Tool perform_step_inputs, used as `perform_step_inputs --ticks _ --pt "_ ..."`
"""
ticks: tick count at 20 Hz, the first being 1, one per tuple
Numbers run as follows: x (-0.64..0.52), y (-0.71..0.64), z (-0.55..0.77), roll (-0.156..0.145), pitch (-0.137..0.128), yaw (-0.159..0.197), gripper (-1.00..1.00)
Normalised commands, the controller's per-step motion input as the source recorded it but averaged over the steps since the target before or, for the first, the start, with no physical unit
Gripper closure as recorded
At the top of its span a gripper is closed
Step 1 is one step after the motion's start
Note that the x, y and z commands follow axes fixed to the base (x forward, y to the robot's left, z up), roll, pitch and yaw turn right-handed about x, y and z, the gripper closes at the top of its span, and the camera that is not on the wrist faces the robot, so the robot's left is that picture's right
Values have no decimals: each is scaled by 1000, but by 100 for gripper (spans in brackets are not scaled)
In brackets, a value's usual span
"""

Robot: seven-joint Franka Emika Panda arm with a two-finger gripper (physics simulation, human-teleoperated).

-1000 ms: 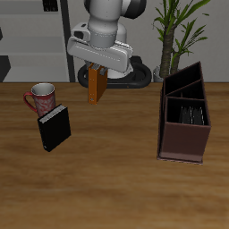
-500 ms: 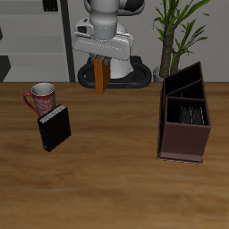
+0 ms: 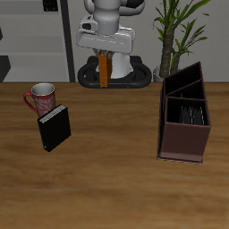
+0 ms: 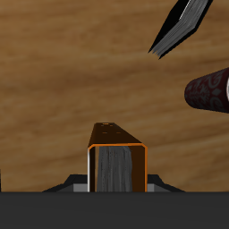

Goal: Place the left striped book into the left desk caddy's right compartment and place the right striped book into the left desk caddy's right compartment and place the orange book into the left desk caddy's left compartment

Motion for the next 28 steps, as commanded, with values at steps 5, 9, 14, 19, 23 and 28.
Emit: perform_step_inputs --ticks 5,9,14,19,23,28 --pt "-474 92 -31 34 -36 40 100" --pt "-373 200 -36 20 -32 22 100" --pt "-302 70 54 -21 -37 -5 100" --pt "-266 116 -4 -90 -20 -40 100" --pt "-227 284 18 -15 -54 -19 100" --pt "-226 312 31 7 -53 13 100"
